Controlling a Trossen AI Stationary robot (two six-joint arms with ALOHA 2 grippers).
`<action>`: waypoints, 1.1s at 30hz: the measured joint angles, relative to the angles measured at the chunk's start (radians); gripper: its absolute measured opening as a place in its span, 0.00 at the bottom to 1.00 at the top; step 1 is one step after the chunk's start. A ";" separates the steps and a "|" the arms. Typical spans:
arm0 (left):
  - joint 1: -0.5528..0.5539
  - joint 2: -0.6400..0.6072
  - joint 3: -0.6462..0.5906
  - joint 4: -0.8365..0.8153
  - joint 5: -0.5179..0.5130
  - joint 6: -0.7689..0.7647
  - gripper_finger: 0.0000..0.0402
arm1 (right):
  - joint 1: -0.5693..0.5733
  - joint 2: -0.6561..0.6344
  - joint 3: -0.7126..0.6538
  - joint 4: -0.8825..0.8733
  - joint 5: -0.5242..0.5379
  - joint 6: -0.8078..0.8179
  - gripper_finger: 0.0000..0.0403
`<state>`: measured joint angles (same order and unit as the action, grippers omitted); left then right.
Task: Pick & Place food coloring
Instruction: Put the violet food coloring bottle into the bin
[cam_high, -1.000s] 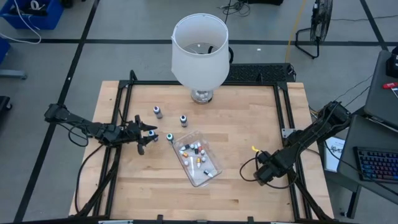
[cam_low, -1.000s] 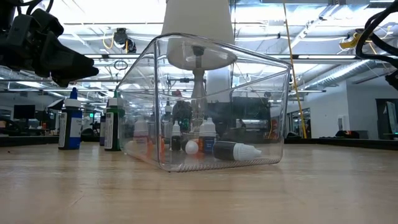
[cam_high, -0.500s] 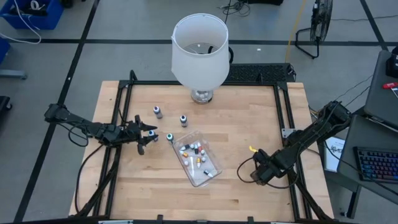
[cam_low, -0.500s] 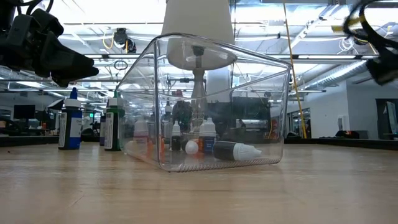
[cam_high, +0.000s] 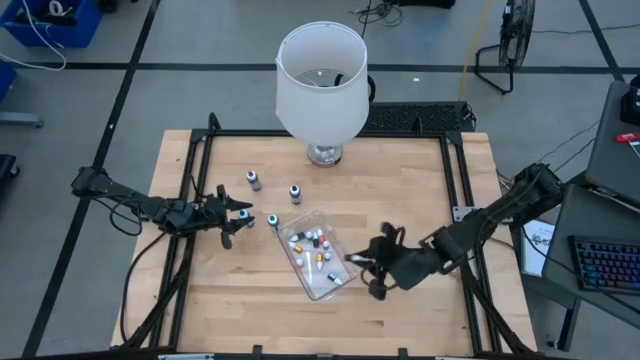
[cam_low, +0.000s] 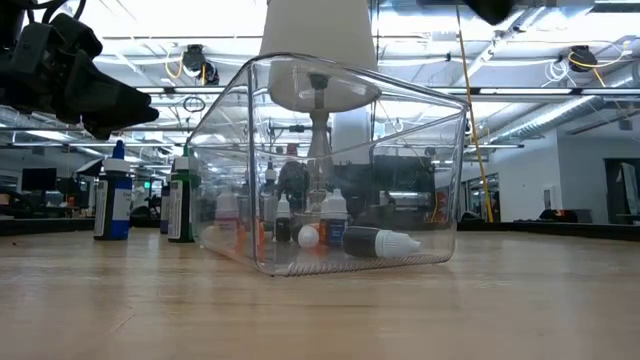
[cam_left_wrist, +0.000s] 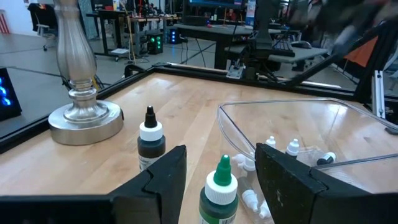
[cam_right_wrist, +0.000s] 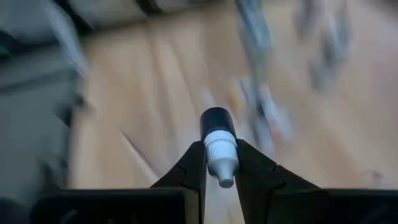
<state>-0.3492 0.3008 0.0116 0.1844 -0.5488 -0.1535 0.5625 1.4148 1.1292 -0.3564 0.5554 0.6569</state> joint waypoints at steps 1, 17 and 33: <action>0.000 0.000 0.000 0.000 0.000 0.000 0.48 | -0.007 0.002 0.040 0.068 0.012 -0.102 0.12; 0.000 0.000 0.000 0.000 0.000 0.000 0.48 | -0.205 0.495 1.016 -0.515 -0.150 -0.504 0.12; 0.000 0.000 0.000 0.000 0.000 0.000 0.48 | -0.304 0.841 1.027 -0.977 -0.476 -0.386 0.12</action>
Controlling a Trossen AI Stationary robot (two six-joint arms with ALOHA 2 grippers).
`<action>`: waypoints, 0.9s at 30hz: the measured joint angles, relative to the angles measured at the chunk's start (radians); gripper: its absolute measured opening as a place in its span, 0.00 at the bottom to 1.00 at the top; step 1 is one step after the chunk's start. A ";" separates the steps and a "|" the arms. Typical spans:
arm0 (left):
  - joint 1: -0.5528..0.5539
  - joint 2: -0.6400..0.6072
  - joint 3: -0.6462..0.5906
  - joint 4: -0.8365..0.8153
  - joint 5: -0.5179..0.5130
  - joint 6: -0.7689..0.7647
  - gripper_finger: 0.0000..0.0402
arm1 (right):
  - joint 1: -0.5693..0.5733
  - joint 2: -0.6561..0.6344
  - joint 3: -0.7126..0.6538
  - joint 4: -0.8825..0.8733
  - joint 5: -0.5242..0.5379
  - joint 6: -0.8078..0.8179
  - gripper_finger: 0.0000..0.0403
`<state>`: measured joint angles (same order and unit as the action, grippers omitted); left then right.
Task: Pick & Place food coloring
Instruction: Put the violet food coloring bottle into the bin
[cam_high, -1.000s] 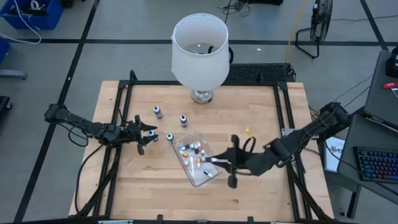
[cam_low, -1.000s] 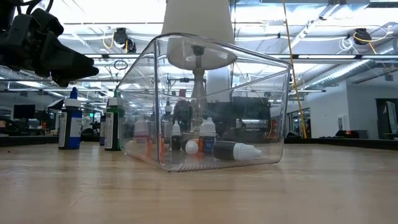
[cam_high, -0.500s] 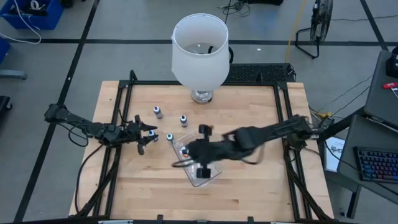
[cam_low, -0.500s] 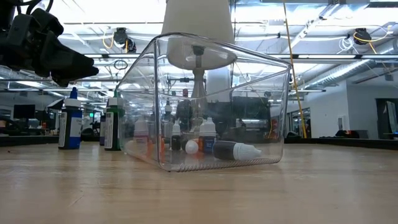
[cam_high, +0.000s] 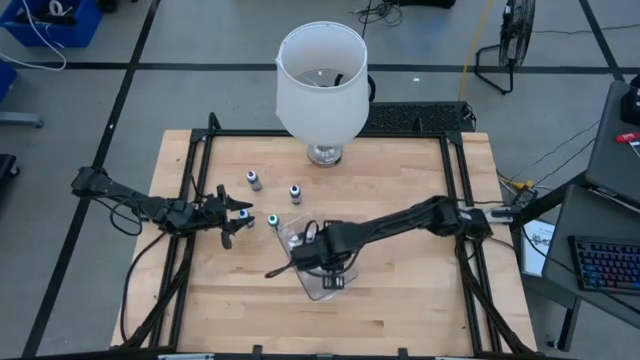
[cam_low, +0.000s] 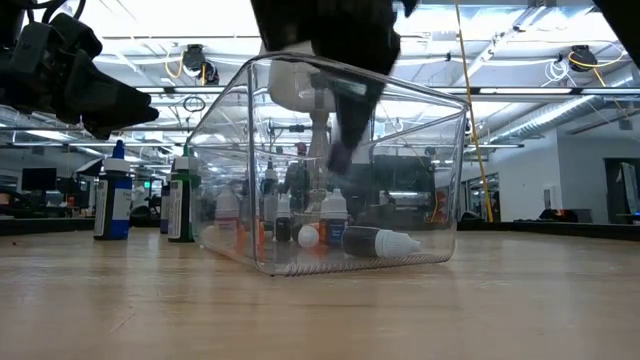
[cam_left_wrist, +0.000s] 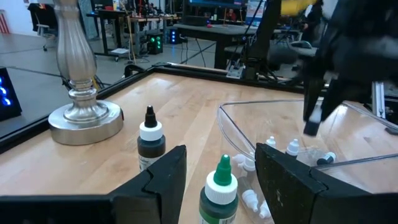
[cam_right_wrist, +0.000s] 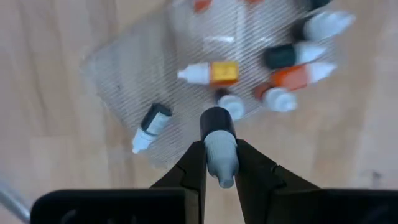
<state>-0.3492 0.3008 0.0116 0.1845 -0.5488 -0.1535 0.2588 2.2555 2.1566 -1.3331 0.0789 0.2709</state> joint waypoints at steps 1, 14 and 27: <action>0.000 0.000 0.000 0.000 0.000 0.000 0.48 | 0.000 0.007 -0.013 0.003 -0.010 -0.002 0.12; 0.000 0.000 0.000 0.000 0.000 0.000 0.48 | -0.024 0.020 -0.167 0.129 -0.092 -0.030 0.12; 0.000 0.000 0.000 0.000 0.000 0.000 0.48 | -0.028 0.013 -0.199 0.158 -0.126 0.019 0.26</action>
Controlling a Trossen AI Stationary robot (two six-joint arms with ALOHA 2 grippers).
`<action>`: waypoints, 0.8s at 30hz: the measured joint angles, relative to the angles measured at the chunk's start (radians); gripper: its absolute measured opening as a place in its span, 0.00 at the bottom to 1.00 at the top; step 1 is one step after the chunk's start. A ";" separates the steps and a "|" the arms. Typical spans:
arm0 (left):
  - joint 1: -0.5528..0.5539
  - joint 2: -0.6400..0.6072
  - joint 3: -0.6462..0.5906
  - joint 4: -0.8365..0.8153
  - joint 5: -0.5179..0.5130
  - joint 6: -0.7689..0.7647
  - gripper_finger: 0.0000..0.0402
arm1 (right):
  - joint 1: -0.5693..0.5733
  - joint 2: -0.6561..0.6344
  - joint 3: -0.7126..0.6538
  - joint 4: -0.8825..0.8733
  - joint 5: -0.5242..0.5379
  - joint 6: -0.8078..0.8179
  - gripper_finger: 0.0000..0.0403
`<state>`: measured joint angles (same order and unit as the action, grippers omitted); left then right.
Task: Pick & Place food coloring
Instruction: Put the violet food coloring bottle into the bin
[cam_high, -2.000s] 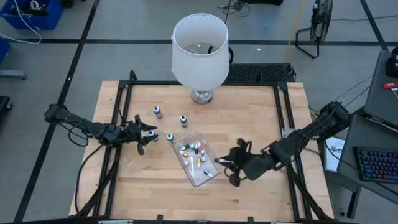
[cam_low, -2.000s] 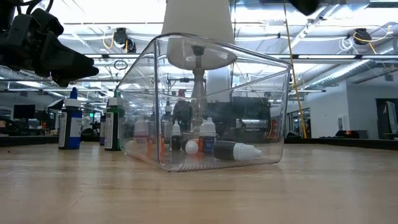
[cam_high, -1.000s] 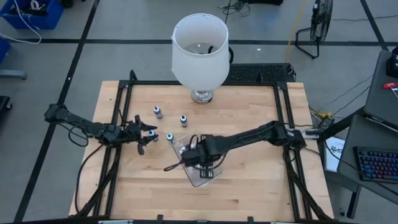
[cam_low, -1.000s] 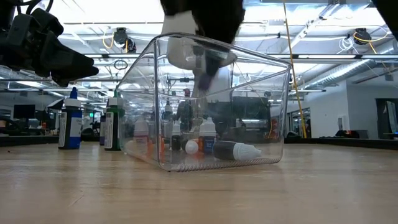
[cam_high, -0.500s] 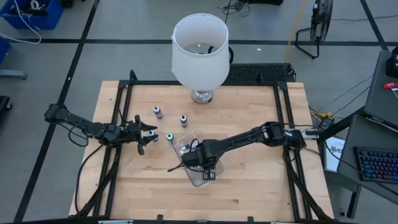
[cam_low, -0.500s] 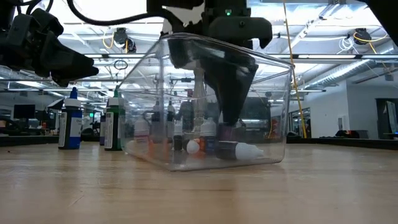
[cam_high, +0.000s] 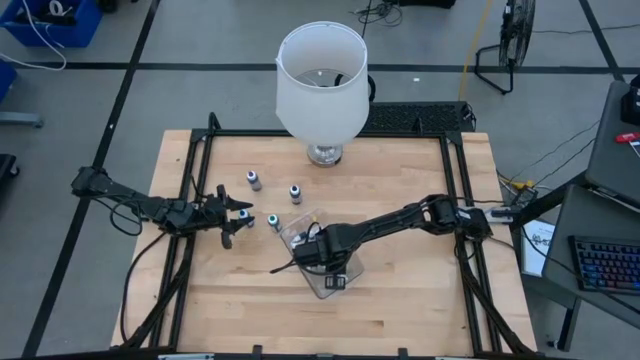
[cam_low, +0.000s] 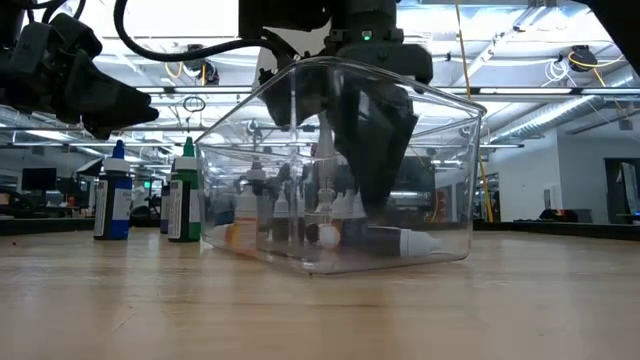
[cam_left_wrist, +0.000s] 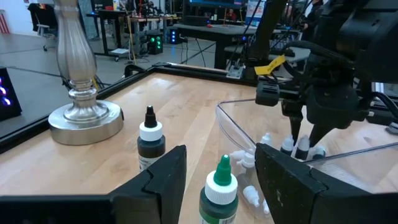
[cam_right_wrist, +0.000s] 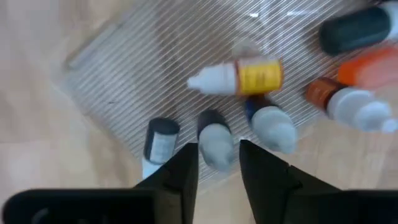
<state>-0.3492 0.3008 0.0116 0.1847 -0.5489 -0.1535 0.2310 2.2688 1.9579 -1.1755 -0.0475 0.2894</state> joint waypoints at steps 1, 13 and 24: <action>0.000 0.000 0.000 0.000 0.000 0.000 0.48 | 0.000 -0.001 0.000 0.001 -0.011 0.011 0.28; 0.000 0.000 0.000 0.000 0.000 0.000 0.48 | -0.002 -0.141 -0.001 -0.014 -0.012 0.146 0.31; 0.000 0.000 0.000 0.000 0.000 0.000 0.48 | -0.001 -0.491 -0.001 -0.050 -0.223 0.367 0.31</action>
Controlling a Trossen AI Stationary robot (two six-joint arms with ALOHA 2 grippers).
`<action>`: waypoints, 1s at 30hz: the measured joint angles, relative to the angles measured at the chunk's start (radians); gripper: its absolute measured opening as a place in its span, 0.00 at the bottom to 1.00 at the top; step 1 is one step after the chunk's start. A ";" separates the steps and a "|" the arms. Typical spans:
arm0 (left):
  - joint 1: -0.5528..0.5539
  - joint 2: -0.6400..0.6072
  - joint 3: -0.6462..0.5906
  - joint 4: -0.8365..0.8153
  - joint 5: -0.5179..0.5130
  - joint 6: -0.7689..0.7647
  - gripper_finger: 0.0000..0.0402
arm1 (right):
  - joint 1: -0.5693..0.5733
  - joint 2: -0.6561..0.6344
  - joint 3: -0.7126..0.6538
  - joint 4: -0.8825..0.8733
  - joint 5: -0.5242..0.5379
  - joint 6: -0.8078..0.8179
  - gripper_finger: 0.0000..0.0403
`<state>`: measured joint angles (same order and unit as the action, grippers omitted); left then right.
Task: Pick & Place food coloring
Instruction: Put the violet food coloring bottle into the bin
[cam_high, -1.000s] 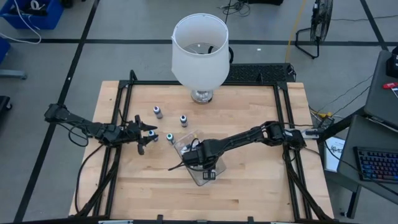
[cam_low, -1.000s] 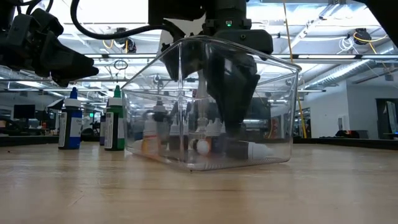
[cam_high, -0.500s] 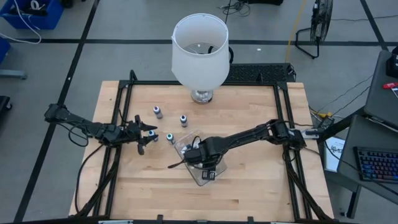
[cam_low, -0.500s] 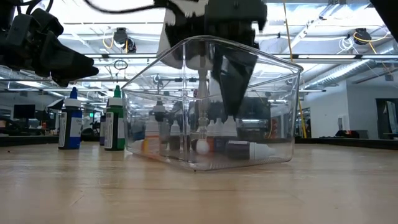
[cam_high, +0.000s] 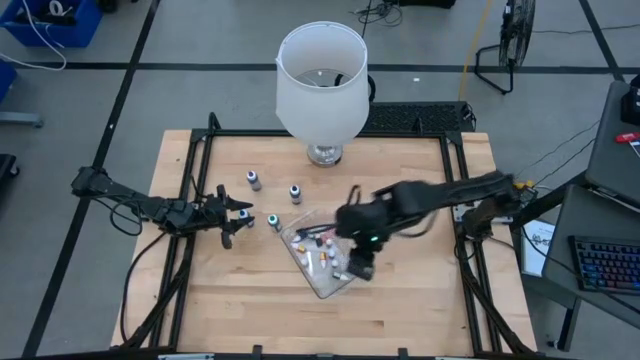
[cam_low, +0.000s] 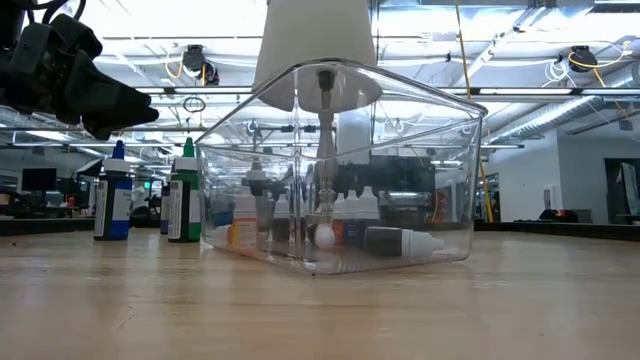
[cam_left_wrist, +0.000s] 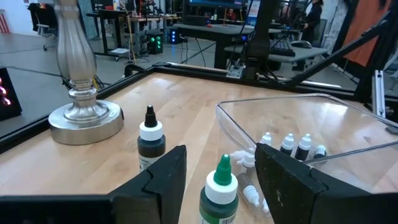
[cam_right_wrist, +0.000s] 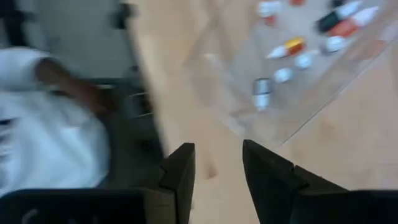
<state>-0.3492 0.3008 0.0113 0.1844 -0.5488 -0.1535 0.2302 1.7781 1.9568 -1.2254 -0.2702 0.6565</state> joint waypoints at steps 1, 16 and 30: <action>0.000 0.000 0.000 0.000 0.000 0.000 0.48 | 0.001 -0.034 0.000 0.001 -0.021 0.011 0.31; 0.000 0.000 0.000 0.000 0.000 0.000 0.48 | 0.176 -0.592 -0.318 0.092 0.329 -0.119 0.31; 0.000 0.000 0.000 0.000 0.000 0.000 0.48 | 0.150 -1.175 -1.398 1.252 0.901 -0.669 0.29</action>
<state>-0.3492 0.3008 0.0113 0.1844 -0.5491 -0.1535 0.3798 0.6034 0.5586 0.0269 0.6306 -0.0128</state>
